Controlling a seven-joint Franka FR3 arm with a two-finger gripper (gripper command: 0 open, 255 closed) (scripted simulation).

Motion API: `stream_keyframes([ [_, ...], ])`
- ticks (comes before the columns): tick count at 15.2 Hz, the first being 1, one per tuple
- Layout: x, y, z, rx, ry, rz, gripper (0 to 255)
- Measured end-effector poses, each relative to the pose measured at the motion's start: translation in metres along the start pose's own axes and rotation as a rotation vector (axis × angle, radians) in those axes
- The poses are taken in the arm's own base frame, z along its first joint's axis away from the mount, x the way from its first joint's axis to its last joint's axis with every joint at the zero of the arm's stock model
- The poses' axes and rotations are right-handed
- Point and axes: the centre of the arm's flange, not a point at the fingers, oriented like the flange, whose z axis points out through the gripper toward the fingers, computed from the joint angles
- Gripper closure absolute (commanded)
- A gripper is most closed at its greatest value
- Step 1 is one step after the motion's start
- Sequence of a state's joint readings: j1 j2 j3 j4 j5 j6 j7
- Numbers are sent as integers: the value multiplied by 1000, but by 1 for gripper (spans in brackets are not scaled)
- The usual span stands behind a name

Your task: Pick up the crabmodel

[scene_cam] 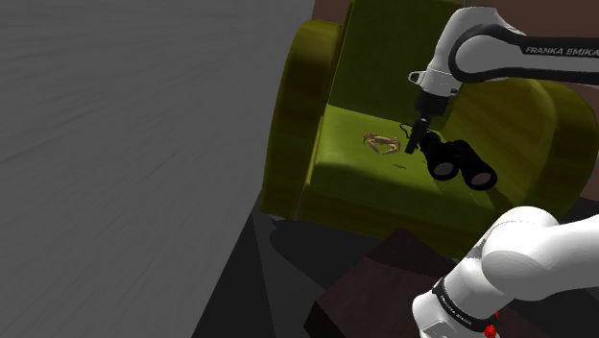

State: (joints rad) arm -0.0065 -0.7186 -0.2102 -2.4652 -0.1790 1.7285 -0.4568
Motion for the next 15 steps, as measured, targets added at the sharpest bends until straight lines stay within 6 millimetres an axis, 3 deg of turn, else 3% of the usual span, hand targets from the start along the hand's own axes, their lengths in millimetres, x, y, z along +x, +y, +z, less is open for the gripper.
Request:
stream_keyframes([
  [7, 24, 69, 26, -82, -12, -228, 0],
  [15, 77, 145, 56, -175, -25, -487, 0],
])
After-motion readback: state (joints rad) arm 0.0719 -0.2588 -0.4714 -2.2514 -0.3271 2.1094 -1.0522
